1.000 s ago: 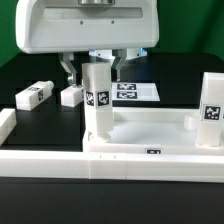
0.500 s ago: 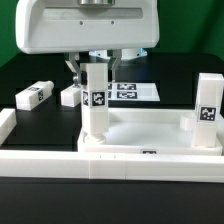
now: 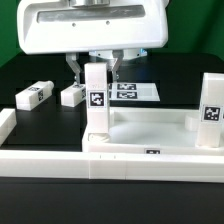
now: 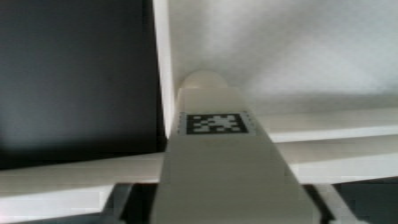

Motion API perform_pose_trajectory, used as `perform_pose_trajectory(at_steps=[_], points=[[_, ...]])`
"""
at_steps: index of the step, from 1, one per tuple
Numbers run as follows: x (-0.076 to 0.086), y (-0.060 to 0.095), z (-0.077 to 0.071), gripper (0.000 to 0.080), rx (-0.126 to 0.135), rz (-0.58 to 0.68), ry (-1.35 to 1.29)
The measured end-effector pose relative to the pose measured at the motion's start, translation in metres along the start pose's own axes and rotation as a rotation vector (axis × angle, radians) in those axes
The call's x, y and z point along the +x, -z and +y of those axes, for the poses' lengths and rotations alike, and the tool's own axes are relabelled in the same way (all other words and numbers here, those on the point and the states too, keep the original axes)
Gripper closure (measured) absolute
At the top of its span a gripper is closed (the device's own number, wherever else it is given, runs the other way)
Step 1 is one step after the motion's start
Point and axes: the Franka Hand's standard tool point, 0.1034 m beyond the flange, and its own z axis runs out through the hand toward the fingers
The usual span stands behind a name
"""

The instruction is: Assemble desk

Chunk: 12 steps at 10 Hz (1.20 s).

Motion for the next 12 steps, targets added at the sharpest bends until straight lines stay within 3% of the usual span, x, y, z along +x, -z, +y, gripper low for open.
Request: perform_pose_trajectory(at_steps=[5,12], points=[[0.0020,-0.0009,-0.0012,0.0509,0.012,0.013,-0.251],[0.0072,-0.0033,-0.0003,0.0509,0.055,-0.002,-0.953]])
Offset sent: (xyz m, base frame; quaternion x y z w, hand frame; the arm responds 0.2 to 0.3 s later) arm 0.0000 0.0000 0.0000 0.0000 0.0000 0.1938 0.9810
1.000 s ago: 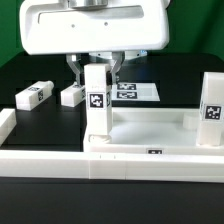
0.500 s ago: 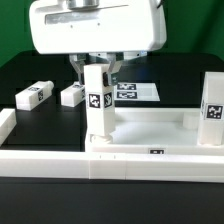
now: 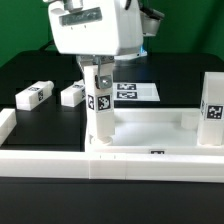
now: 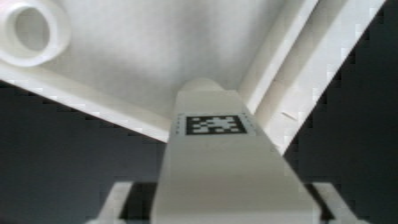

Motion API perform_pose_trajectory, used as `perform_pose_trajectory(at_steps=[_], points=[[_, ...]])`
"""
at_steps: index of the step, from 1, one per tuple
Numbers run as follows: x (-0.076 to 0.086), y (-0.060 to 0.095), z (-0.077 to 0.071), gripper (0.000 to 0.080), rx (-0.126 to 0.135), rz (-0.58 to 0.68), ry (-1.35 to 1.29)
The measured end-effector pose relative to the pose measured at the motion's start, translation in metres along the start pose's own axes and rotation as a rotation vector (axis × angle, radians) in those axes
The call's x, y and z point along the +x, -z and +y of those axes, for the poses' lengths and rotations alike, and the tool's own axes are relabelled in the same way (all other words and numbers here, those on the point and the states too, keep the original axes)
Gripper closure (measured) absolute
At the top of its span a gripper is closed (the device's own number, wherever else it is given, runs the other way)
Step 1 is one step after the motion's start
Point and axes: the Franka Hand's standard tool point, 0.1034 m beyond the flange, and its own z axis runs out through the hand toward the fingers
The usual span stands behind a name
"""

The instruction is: Assemble desk

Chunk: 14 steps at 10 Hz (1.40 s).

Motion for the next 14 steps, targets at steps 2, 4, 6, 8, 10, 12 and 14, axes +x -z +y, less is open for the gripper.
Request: perform_pose_trajectory(at_steps=[2,4,6,8,10,12,14], points=[[-0.0007,0.0000,-0.0005,0.0504,0.001,0.000,-0.042],[-0.0035,-0.0005,-0.0018,0.0296,-0.005,0.004,0.099],[-0.0053,-0.0018,-0.0031,0.0182,-0.007,0.003,0.240],[0.0007,-0.0014,-0.0008,0.0160,-0.006,0.004,0.458],[0.0004,-0.0016,-0.0008,0.0151,-0.008,0.004,0.587],[0.0004,-0.0018,-0.0011,0.0151,-0.012,0.005,0.751],[-0.0002,-0.0007,-0.0058,0.0151,-0.047,0.020,0.984]])
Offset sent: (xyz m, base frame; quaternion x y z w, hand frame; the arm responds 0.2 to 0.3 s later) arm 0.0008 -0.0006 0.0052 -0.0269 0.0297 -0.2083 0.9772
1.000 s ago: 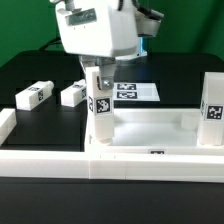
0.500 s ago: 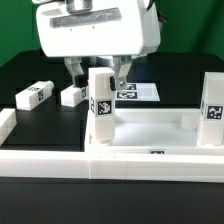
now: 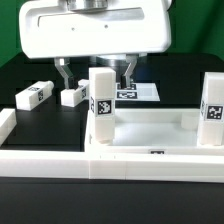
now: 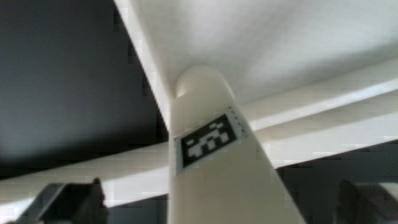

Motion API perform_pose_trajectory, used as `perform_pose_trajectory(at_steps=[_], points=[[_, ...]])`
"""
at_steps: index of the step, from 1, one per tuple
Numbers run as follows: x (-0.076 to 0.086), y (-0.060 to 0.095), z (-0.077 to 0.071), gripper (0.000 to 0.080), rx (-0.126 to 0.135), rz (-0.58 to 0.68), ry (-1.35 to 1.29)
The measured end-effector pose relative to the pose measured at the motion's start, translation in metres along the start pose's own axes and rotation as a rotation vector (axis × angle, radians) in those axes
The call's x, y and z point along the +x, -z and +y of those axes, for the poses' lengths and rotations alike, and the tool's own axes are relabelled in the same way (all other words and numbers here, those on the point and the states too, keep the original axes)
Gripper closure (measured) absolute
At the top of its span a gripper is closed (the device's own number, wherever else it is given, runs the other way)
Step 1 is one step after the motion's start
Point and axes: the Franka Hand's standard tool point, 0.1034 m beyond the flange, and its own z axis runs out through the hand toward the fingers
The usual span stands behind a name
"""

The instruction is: Assemble desk

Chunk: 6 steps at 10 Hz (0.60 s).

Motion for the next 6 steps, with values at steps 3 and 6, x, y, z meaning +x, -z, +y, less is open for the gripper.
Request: perform_pose_trajectory(at_steps=[3,6], points=[[0.0022,0.0005,-0.0061,0.0151,-0.027,-0.004,0.280],[0.0013,-0.0006,-0.0051,0.0183,-0.033,-0.007,0.382]])
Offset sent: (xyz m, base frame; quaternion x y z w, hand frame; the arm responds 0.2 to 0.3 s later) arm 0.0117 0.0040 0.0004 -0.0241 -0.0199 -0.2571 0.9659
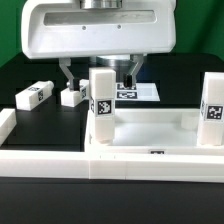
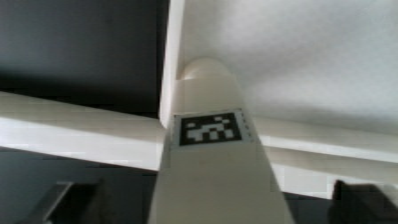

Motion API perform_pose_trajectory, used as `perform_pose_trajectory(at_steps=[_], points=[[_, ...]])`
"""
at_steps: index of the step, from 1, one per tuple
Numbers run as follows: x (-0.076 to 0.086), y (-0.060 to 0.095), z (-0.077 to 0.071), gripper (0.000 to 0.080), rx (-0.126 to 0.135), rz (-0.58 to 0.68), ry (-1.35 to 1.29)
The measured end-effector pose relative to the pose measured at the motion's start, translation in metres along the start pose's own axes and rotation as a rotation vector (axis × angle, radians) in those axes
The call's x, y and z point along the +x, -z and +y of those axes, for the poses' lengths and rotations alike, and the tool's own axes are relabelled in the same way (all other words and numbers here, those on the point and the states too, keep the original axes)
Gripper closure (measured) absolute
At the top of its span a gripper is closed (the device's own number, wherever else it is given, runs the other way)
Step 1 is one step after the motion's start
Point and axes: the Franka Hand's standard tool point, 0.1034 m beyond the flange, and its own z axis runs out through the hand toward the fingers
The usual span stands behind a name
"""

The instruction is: Assemble desk

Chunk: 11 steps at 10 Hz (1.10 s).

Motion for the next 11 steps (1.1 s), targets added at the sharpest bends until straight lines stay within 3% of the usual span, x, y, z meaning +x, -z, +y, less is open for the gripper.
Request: perform_pose_trajectory(at_steps=[2,3,4,7,11], points=[[0.0000,0.0000,0.0001,0.0456,0.000,0.000,0.000],[0.0000,0.0000,0.0000,0.0456,0.000,0.000,0.000],[0.0000,0.0000,0.0000,0.0511,0.001,0.000,-0.007],[0.0002,0.0000,-0.0003,0.0511,0.003,0.002,-0.056],[-0.0012,-0.0004,0.0025,0.0511,0.000,0.002,-0.509]])
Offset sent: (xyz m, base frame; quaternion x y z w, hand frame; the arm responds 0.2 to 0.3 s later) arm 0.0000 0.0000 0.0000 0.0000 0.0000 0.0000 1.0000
